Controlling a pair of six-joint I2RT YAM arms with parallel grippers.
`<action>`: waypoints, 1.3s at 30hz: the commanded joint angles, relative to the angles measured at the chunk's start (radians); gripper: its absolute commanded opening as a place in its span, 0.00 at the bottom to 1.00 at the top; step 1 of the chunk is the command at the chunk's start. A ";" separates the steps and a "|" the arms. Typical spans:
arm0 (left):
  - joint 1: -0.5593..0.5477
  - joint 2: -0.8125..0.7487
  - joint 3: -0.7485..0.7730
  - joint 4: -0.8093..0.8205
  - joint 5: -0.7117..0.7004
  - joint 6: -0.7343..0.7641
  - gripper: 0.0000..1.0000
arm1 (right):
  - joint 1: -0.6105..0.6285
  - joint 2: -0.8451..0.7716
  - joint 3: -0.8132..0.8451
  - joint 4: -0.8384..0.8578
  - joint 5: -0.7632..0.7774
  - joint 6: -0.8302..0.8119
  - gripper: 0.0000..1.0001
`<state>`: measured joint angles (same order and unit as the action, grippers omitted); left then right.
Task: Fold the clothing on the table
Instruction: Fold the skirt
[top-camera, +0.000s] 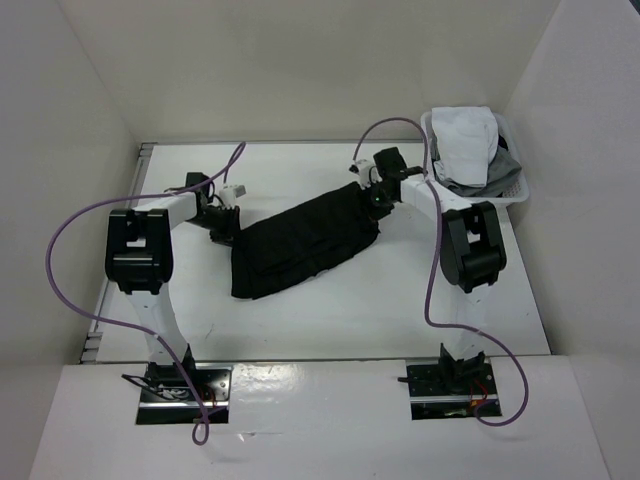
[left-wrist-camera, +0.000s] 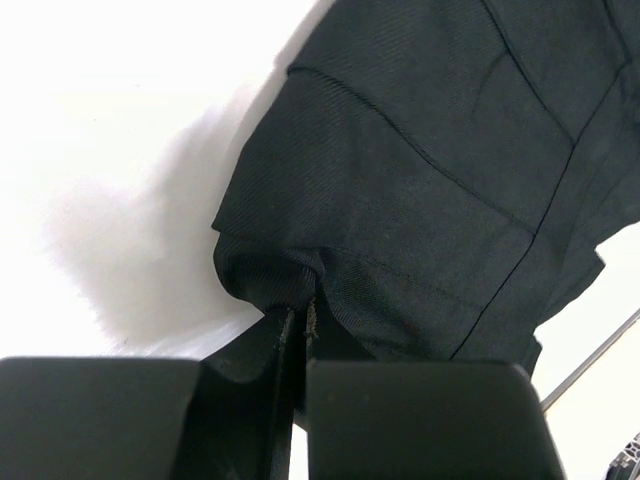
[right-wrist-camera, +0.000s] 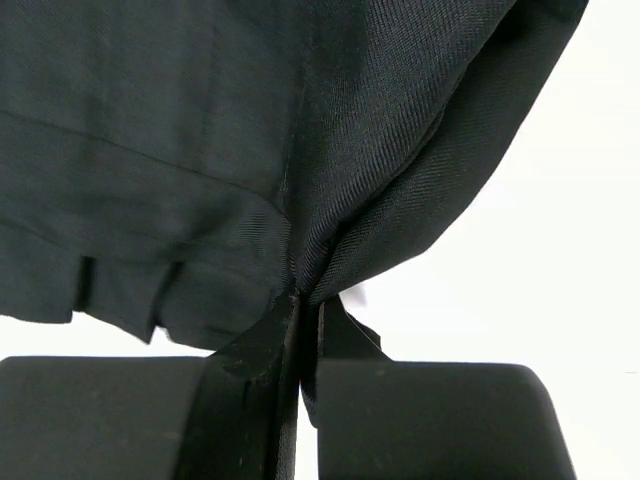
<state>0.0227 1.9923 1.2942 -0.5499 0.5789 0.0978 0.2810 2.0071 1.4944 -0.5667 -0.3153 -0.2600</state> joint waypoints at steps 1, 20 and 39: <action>-0.032 0.033 0.014 0.004 -0.040 -0.007 0.03 | 0.069 -0.059 0.142 -0.031 0.178 -0.016 0.00; -0.050 0.051 0.034 0.013 -0.040 -0.036 0.03 | 0.566 0.021 0.423 -0.246 0.308 -0.073 0.00; -0.050 0.042 0.025 0.022 -0.013 -0.055 0.03 | 0.716 0.206 0.723 -0.372 0.202 -0.051 0.00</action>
<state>-0.0204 2.0071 1.3201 -0.5446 0.5636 0.0467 0.9821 2.1967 2.1197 -0.9039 -0.0700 -0.3283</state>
